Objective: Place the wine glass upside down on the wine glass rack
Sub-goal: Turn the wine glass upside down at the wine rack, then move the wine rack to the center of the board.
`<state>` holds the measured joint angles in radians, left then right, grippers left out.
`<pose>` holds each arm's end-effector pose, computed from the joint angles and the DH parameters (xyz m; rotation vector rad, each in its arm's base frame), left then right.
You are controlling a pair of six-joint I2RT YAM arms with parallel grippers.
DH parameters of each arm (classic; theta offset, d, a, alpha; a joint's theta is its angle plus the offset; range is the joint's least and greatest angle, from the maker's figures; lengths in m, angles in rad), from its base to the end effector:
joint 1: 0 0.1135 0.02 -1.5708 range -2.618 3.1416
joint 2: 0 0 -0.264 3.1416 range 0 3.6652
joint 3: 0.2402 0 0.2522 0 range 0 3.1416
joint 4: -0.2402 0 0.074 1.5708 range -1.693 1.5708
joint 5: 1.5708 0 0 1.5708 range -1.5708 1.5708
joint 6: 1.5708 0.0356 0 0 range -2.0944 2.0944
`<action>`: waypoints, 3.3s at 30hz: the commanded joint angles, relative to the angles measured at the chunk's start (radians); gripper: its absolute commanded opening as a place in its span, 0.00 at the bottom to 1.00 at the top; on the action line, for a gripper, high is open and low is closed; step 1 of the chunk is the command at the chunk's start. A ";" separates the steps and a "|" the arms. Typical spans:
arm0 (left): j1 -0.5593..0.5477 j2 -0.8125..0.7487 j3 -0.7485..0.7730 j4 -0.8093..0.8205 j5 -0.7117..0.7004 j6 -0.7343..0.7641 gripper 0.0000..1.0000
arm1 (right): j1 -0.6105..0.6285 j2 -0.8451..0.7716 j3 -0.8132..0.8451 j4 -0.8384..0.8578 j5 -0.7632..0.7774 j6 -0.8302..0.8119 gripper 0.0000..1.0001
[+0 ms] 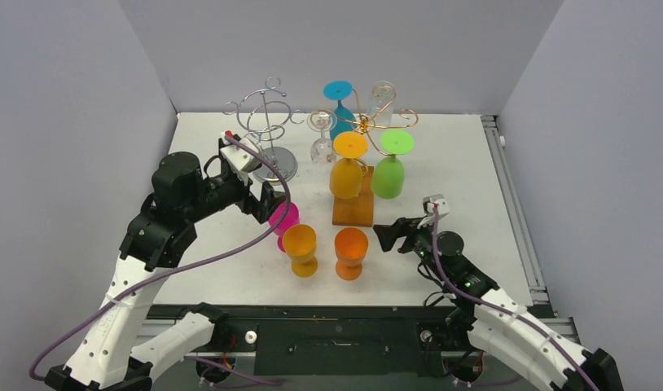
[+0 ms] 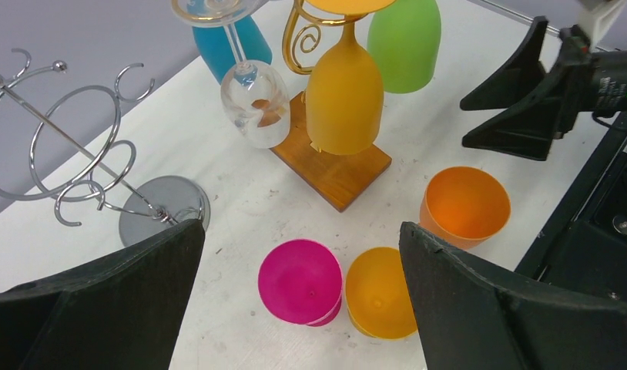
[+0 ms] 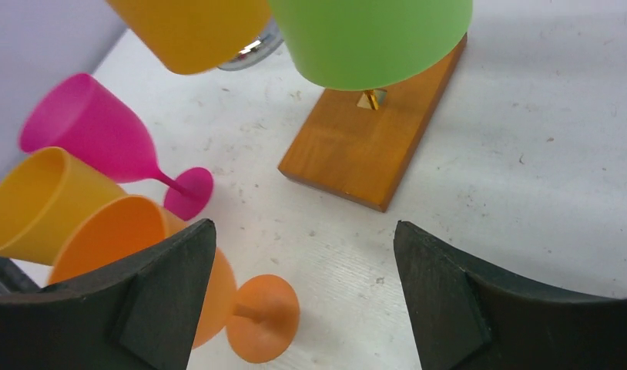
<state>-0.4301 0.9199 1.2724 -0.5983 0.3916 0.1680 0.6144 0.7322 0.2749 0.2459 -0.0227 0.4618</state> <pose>0.1515 -0.0845 0.4384 0.8005 1.6464 -0.5402 0.1442 0.1027 0.2127 -0.1581 1.8458 0.7853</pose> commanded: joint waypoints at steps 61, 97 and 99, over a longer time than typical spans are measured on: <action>0.341 0.933 0.526 0.497 0.093 -0.250 0.57 | 0.504 0.488 1.244 -0.949 0.317 -0.113 0.47; 0.352 0.336 0.037 0.357 0.063 -0.028 0.00 | 0.530 0.526 1.101 -0.847 0.247 -0.123 0.22; 0.352 0.268 -0.033 0.340 0.060 -0.009 0.00 | 0.543 0.542 1.104 -0.834 0.241 -0.128 0.22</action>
<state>-0.0834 1.3640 1.3083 -0.3134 0.4465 0.0937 1.1309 1.2449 1.3823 -0.6540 0.2161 0.3477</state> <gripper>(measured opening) 0.136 0.222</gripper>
